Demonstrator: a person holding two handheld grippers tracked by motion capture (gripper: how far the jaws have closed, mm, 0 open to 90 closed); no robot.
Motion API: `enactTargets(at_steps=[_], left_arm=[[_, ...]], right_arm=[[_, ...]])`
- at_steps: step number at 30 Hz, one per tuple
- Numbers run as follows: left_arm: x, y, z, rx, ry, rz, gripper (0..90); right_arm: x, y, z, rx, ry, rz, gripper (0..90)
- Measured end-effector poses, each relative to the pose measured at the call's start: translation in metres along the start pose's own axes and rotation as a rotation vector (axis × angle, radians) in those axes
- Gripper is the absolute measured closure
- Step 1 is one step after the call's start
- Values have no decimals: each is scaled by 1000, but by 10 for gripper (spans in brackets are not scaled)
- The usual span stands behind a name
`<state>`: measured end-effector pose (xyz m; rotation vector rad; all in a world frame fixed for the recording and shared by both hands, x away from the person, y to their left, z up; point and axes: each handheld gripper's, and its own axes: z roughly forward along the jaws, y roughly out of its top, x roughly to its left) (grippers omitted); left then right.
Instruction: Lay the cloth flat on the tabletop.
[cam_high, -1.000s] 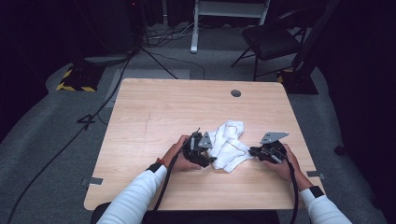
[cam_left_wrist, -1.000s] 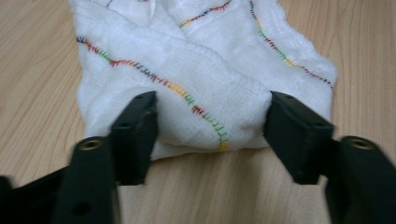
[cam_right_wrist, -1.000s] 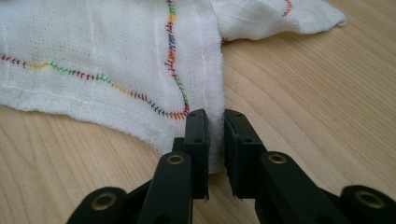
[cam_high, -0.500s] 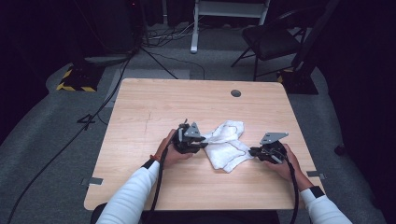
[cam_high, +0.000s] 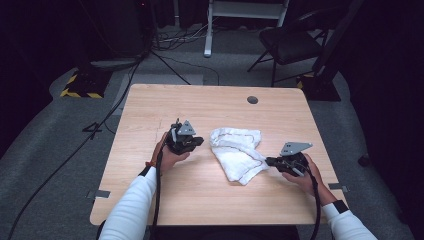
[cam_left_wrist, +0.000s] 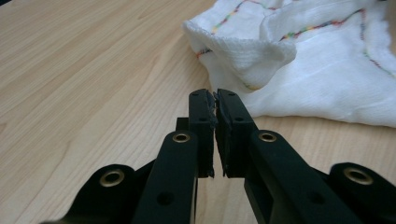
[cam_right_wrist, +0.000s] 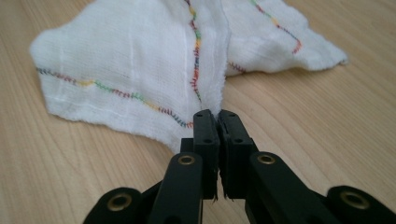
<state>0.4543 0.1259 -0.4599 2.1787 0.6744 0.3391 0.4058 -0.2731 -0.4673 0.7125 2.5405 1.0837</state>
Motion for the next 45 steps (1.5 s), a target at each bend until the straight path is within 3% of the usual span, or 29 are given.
enactTargets(at_steps=[2,5,8,15,20,25,26,31,35,36,40,41,45], left_arm=[[3,-1,0,6,21,-20,785],[4,-3,-1,7,19,-34,741],[3,-2,-3,-8,15,-45,618],[-9,4,-5,-1,28,-31,394],[-15,1,-7,43,47,-14,255],[-13,-15,-18,62,102,12,206],[-10,-23,-25,63,120,-25,209],[-4,-39,-39,68,130,-78,198],[-4,-47,-46,82,147,-79,189],[-3,-51,-50,97,128,-97,186],[-1,-56,-57,94,118,-136,185],[-1,-61,-61,90,150,-119,181],[-2,-72,-63,128,153,-119,181]], right_arm=[[3,3,-3,-23,2,-3,869],[5,6,-5,-42,6,-11,870],[10,10,-5,-55,18,-23,869],[18,18,-4,-81,44,-42,867],[22,20,-1,-76,44,-52,867],[20,20,-1,-86,39,-38,866],[19,20,-1,-94,43,-35,866],[23,25,1,-105,42,-43,865],[29,30,3,-103,53,-62,867],[31,32,4,-99,52,-75,868],[37,36,7,-99,58,-91,869],[40,39,9,-100,64,-102,869],[49,44,14,-104,82,-121,869]])
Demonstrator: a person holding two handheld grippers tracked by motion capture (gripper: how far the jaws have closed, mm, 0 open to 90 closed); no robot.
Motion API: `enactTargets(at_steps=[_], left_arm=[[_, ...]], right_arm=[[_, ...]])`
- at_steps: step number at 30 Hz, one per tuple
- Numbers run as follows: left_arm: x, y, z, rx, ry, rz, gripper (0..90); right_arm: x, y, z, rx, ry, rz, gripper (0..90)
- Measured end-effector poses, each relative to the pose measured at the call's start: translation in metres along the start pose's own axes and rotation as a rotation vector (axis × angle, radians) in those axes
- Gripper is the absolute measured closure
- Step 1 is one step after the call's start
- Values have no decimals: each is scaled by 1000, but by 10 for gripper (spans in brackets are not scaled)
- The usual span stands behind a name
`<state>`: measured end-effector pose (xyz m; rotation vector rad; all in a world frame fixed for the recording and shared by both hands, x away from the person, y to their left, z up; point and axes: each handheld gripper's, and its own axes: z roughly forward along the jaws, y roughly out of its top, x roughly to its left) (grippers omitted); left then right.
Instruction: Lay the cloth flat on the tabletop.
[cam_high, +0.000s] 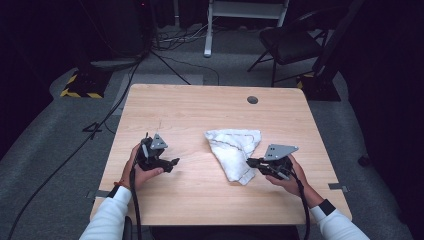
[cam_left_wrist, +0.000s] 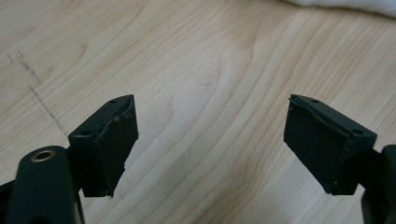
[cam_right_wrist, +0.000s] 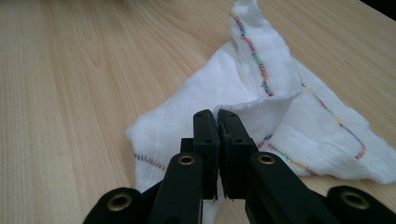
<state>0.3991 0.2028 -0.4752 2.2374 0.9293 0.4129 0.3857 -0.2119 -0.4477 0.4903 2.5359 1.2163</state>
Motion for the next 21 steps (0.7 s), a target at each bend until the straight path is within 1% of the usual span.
enactTargets(at_steps=[1,2,3,5,6,7,9,10,11,12,13,14,15,16,21], left_arm=[[1,-2,-1,7,-9,-11,182],[1,-2,-1,7,-9,-11,183],[3,-5,-2,2,-8,-28,183],[4,-5,-2,0,0,-30,183],[5,-6,-2,-1,-1,-34,182],[5,-6,-1,9,2,-29,182],[4,-6,0,15,-1,-27,182],[4,-6,1,20,0,-18,183],[4,-6,1,20,0,-18,182],[2,-5,1,10,9,-19,182],[2,-5,1,10,9,-19,182],[2,-4,1,14,8,-8,182],[2,-4,1,14,8,-8,182],[1,-4,1,15,4,-6,182],[-1,-2,0,11,1,-2,182]], right_arm=[[2,1,1,1,3,0,869],[2,1,1,1,3,0,869],[6,4,6,8,14,-17,869],[7,4,7,12,17,-21,870],[11,8,11,16,27,-31,870],[13,9,13,14,31,-36,870],[14,11,14,10,35,-40,870],[18,14,16,7,50,-45,870],[18,14,16,7,50,-45,870],[23,18,20,6,61,-57,869],[23,18,20,6,61,-57,869],[29,21,25,7,77,-67,869],[29,21,25,7,77,-67,869],[36,25,31,14,90,-81,869],[50,32,45,19,125,-112,867]])
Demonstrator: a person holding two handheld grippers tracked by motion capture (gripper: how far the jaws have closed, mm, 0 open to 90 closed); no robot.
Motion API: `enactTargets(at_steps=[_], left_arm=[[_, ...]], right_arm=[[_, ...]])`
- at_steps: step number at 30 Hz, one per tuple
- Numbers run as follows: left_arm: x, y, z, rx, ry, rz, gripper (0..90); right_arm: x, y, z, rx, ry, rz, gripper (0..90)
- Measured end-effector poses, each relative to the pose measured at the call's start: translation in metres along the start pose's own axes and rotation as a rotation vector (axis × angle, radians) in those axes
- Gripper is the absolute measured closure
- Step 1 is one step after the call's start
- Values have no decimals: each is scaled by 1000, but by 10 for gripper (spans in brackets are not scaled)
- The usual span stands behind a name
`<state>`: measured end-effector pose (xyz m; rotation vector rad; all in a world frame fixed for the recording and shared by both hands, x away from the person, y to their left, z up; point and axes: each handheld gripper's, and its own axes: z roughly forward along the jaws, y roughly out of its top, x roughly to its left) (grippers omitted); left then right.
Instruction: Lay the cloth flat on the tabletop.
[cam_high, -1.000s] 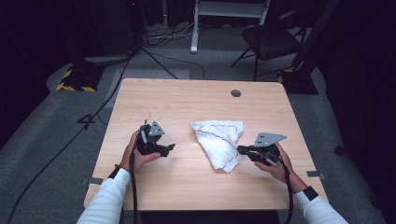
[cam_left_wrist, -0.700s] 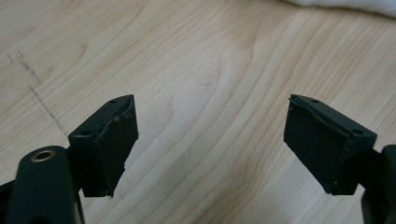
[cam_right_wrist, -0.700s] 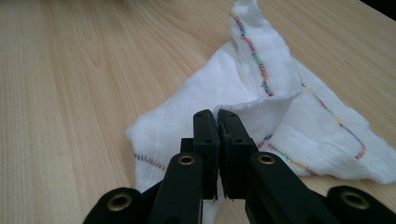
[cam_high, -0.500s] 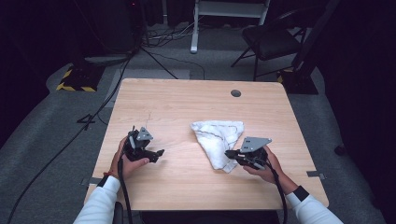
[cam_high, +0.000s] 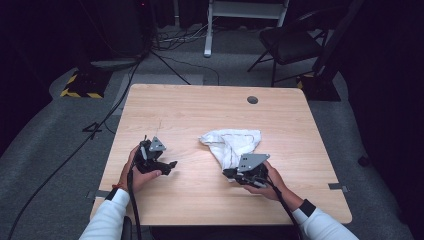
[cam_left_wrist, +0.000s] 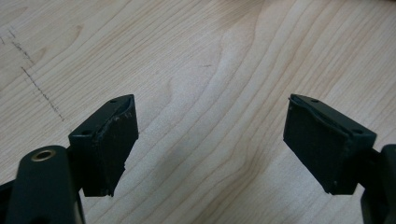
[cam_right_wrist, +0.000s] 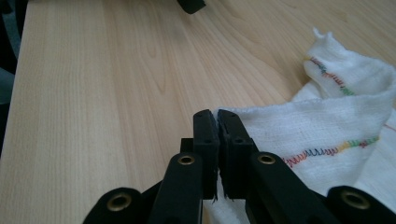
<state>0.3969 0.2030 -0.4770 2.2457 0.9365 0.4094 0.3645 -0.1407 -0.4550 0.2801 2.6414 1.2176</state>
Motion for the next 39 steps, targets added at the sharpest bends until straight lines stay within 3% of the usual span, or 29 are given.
enactTargets(at_steps=[12,20,24,28,29,30,31,32,34,36,39], left_arm=[[-15,9,0,-14,-14,48,180],[-32,20,5,-25,-38,93,177],[-49,28,12,-29,-54,122,177],[-60,31,18,-14,-71,150,180],[-62,32,19,-11,-76,159,180],[-67,34,21,-8,-81,170,182],[-70,36,23,-8,-88,173,182],[-73,38,25,-5,-95,179,185],[-82,43,31,-6,-122,190,185],[-85,45,34,-4,-136,192,185],[-95,51,42,5,-150,211,190]], right_arm=[[33,24,30,-1,76,-53,824],[43,25,32,4,97,-55,713],[32,19,7,-27,68,-25,683],[11,6,-22,-45,-6,32,677],[11,6,-22,-45,-6,32,677],[1,-2,-33,-45,-44,64,677],[1,-2,-33,-45,-44,64,677],[-9,-10,-39,-39,-84,86,676],[-17,-16,-42,-28,-101,105,674],[-22,-20,-42,-13,-124,110,669],[-39,-29,-38,10,-169,158,651]])
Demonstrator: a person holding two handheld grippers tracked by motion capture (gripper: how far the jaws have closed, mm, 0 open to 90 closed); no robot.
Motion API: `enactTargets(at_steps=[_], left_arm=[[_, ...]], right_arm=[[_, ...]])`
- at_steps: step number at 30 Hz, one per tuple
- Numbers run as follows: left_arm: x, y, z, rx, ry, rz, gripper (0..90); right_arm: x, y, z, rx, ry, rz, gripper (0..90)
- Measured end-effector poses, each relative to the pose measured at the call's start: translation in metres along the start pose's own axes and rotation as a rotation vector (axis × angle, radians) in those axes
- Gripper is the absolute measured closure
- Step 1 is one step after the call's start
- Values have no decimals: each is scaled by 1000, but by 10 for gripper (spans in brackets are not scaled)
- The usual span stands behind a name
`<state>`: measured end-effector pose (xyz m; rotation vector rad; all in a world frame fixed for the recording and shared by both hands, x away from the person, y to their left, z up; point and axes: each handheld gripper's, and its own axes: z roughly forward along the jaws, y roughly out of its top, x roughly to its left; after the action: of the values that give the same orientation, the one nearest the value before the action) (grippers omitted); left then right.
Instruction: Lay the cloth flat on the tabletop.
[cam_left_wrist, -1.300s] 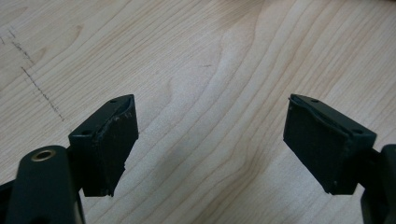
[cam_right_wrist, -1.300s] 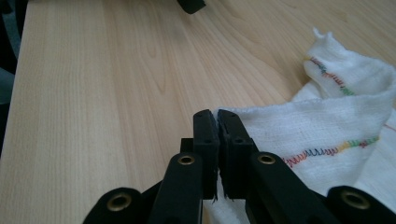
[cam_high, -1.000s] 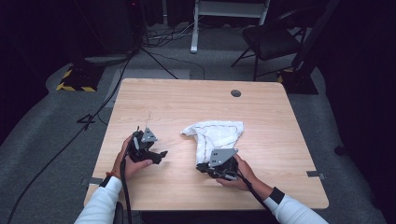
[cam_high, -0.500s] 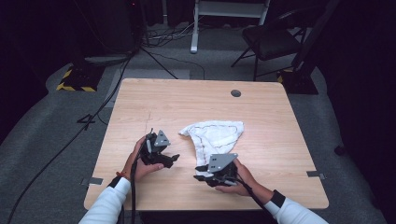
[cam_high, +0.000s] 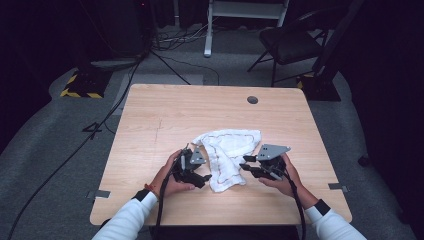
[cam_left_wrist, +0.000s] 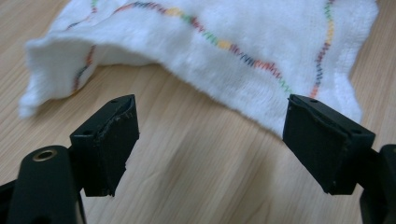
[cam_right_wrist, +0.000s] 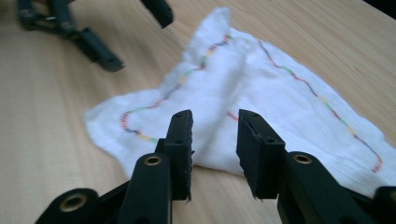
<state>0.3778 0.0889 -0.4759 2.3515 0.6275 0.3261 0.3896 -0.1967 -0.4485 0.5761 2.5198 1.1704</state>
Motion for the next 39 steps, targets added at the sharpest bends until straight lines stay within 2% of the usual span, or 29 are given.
enactTargets(at_steps=[1,2,3,6,7,8,11,12,13,14,15,18,19,22,26,30,39], left_arm=[[-4,6,6,1,-22,7,192],[-4,6,6,1,-22,7,193],[-6,9,11,0,-25,3,197],[-8,15,20,17,-43,16,222],[-10,18,27,37,-47,20,310],[-10,19,28,41,-55,25,340],[-11,20,32,58,-65,41,477],[-9,19,31,56,-97,46,538],[-9,19,31,56,-97,46,612],[-9,19,29,58,-93,59,612],[-8,17,27,67,-94,72,723],[-6,16,26,72,-104,71,799],[-5,15,24,81,-96,83,818],[-4,13,21,86,-90,84,830],[6,2,11,102,-96,73,848],[8,-9,2,106,-85,59,851],[5,-25,-12,100,-70,35,839]], right_arm=[[-5,-1,5,16,-14,9,640],[-5,-1,5,16,-14,9,640],[-12,-4,14,34,-22,31,620],[-17,-5,23,61,-30,35,597],[-22,-7,34,88,-46,35,588],[-25,-8,38,94,-48,45,586],[-30,-10,47,111,-47,65,565],[-32,-10,49,113,-49,68,564],[-32,-10,49,113,-49,68,564],[-33,-11,50,115,-48,76,569],[-35,-13,53,126,-49,77,574],[-37,-14,53,131,-49,81,574],[-38,-15,53,138,-50,82,578],[-41,-16,51,144,-50,98,578],[-48,-20,46,163,-79,123,577],[-55,-24,42,165,-96,148,575],[-55,-23,41,180,-122,141,547]])
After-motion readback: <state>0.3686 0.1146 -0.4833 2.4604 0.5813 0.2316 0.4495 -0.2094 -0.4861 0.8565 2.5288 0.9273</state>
